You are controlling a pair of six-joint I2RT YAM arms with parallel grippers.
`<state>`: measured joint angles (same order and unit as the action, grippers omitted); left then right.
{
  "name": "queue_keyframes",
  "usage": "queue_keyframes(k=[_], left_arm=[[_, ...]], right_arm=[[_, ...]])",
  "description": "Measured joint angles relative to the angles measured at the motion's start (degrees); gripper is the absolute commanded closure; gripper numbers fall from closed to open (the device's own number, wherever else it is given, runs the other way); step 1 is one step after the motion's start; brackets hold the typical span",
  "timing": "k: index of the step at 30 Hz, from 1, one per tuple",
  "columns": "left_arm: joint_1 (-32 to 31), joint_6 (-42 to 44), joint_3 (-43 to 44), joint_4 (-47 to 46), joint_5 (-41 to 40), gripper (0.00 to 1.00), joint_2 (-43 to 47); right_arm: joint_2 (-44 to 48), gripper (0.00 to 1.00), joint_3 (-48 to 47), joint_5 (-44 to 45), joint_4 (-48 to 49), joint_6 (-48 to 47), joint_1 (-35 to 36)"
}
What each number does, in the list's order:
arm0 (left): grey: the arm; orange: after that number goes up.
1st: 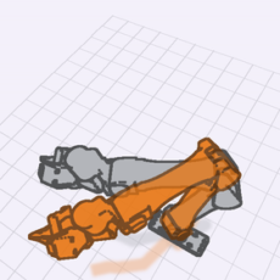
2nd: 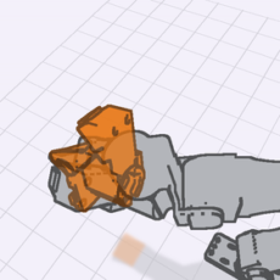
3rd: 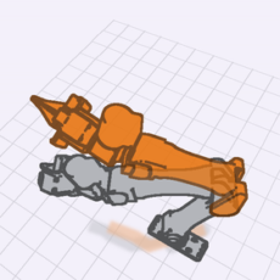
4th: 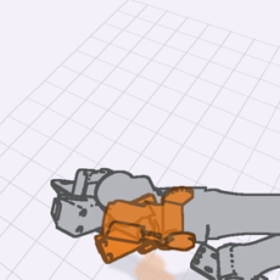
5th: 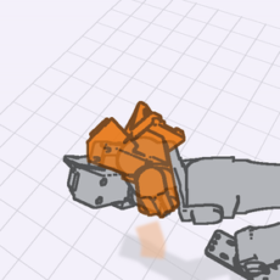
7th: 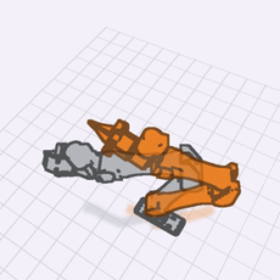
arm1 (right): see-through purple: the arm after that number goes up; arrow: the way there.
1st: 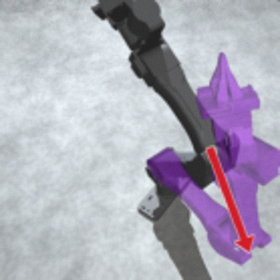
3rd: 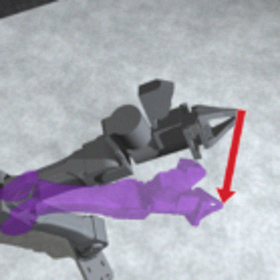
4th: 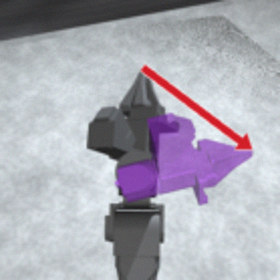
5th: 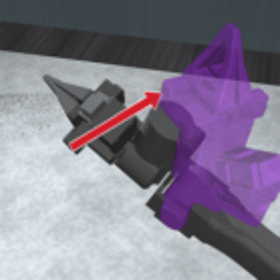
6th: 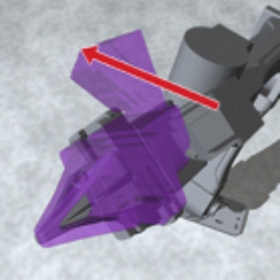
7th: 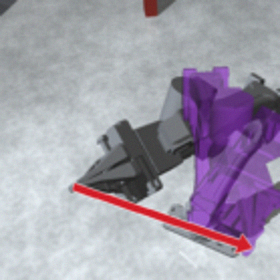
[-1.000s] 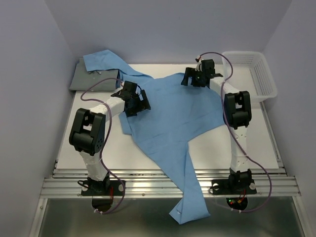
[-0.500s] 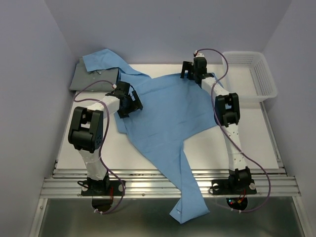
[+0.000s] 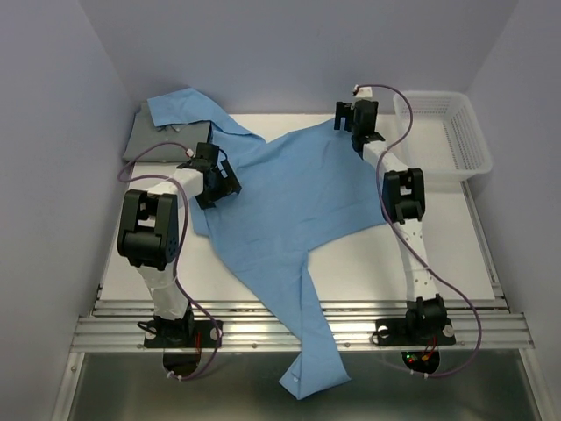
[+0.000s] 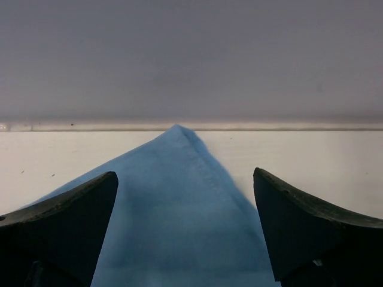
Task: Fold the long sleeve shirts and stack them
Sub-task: Flatten the shirt out
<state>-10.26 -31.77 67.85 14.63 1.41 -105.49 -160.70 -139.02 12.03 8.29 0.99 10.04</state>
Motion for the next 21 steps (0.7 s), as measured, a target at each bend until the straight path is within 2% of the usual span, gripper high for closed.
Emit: queue_keyframes(k=[3,6,10,15,21], left_arm=[[1.05,0.35,0.83,1.20,-1.70,0.01,-0.26],[2.12,0.79,4.00,3.04,-2.71,0.01,-2.34],[2.99,1.55,9.64,3.56,-3.65,0.01,-6.23],[4.46,3.13,16.74,4.31,-3.43,0.01,-11.10],[5.22,4.98,24.76,5.62,-2.60,0.01,-16.70]], right_arm=[[3.41,0.00,2.97,-2.67,-0.74,-1.33,-0.81],[12.33,0.00,10.84,-6.01,-5.27,-0.87,-0.98],[31.08,0.00,27.45,-8.85,-10.49,2.99,0.39],[51.56,0.00,51.89,-12.70,-8.59,10.27,3.15],[49.29,0.00,57.13,-13.86,-12.44,13.14,3.39]])
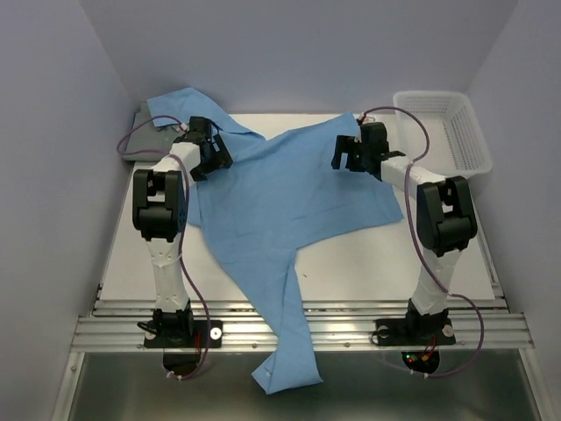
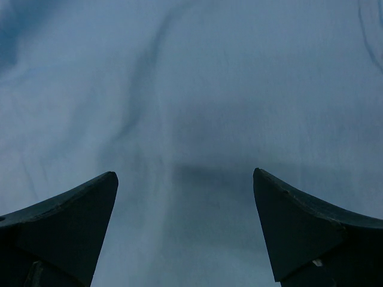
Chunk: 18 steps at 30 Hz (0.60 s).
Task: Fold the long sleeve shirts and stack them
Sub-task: Flatten the shirt out
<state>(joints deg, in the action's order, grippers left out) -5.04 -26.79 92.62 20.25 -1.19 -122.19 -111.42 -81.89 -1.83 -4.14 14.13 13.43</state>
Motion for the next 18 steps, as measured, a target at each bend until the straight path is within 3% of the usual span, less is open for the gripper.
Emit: queue_keyframes(k=[9,18], left_arm=[[-0.61,2.38,14.58,3.19,4.59,0.01,-9.18],[-3.45,3.30,44.72,8.76,6.34,0.01,-27.04]], right_arm=[[-4.44,0.00,3.65,0.39,-4.85,2.86,-0.37],[-5.38,0.00,2.80,3.52,-4.68,3.10,-3.13]])
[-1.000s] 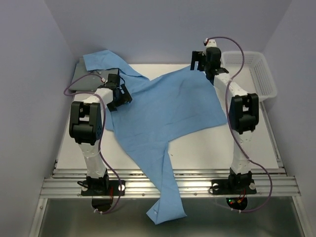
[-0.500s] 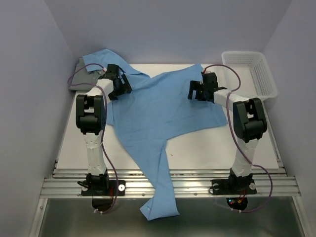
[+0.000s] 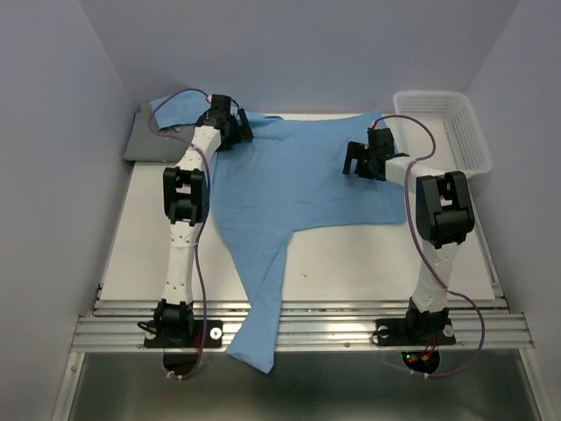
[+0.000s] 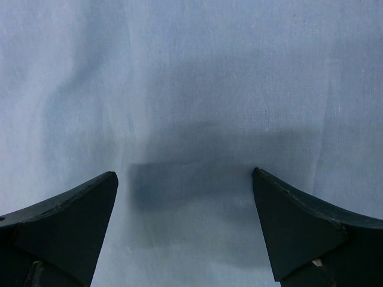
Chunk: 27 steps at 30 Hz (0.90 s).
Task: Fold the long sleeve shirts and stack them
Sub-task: Flatten the shirt out, then fold the shirt
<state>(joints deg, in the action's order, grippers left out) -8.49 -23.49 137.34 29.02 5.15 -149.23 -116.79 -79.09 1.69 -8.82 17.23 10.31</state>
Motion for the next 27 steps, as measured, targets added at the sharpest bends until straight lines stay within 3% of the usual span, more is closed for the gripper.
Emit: queue_keyframes(k=[10,15,17,21,27], left_arm=[[0.79,-1.86,3.37,-3.50,4.04,0.01,-1.33],[1.09,-1.53,-0.26,-4.26,5.35,0.01,4.74],[1.09,-1.09,-6.58,-4.81,5.22,0.01,12.20],[1.09,-1.53,-27.65,-7.91,3.37,0.01,34.40],[0.87,-6.03,-55.36,-12.72,-0.22,0.01,62.75]], right_arm=[[-3.56,0.00,-7.98,-4.22,-3.65,-6.54,-1.81],[3.13,0.00,-4.57,-4.87,-5.38,-13.18,3.85],[8.35,0.00,-1.14,-5.86,-5.86,-15.74,9.35],[17.33,0.00,4.09,-9.40,-7.63,-18.27,21.53],[22.21,0.00,9.53,-6.64,-8.81,-14.73,37.75]])
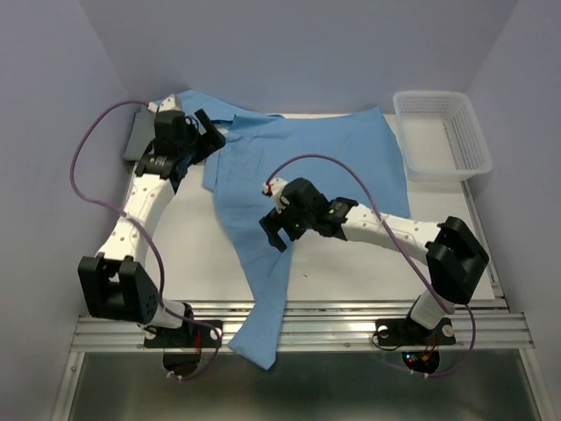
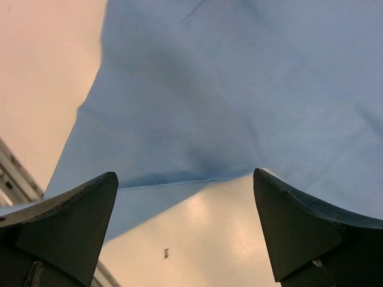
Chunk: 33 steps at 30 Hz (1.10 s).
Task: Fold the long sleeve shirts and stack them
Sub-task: Fold the shirt
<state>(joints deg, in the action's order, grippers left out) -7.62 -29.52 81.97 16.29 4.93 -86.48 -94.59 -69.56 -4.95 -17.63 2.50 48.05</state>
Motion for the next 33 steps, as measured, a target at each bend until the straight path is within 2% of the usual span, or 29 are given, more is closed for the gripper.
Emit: queue_keyframes(k=[4,7,11,16,18,19,20,21,23,24,30,33], left_arm=[[-1.16,-4.39,-17.38,-1.53,-4.52,0.01,10.78],[-2.49,-7.58,-28.39,2.21,-5.79,0.01,16.65],[-3.30,-10.56,-35.69,3.76,-6.43,0.01,22.16],[-3.30,-12.79,-38.53,4.81,-8.50,0.01,27.12],[-3.30,-13.20,-38.64,4.76,-9.22,0.01,27.85],[-3.32,-13.38,-38.80,4.74,-9.60,0.01,28.11],[-3.32,-13.46,-38.91,4.79,-9.75,0.01,28.26],[-3.30,-13.53,-39.06,4.85,-9.99,0.01,28.44],[-3.30,-13.57,-39.21,4.90,-10.21,0.01,28.55],[-3.30,-13.55,-39.23,4.94,-10.32,0.01,28.52],[-3.30,-13.14,-39.21,4.92,-11.15,0.01,28.06],[-3.30,-12.70,-39.19,4.87,-11.21,0.01,26.80]], right_arm=[[0.07,0.00,2.99,0.94,-1.75,0.33,7.96],[0.02,0.00,3.98,1.11,-2.01,-0.39,13.27],[-1.27,0.00,3.93,0.33,-1.18,-2.12,18.08],[-6.16,0.02,4.11,0.20,-2.10,-5.42,21.94],[-8.04,0.23,4.24,0.72,-2.69,-5.75,22.18],[-8.76,0.50,4.39,1.16,-2.84,-5.68,22.14],[-9.44,0.50,4.48,1.57,-3.02,-5.84,22.14],[-9.90,0.73,4.39,2.78,-2.91,-5.92,22.14],[-10.03,0.86,4.37,5.07,-2.64,-5.51,22.14],[-10.08,0.99,4.37,6.16,-2.71,-4.92,22.12],[-9.97,0.99,2.47,14.10,-2.95,-1.31,22.08],[-8.83,0.99,0.96,14.80,-2.84,0.79,21.27]])
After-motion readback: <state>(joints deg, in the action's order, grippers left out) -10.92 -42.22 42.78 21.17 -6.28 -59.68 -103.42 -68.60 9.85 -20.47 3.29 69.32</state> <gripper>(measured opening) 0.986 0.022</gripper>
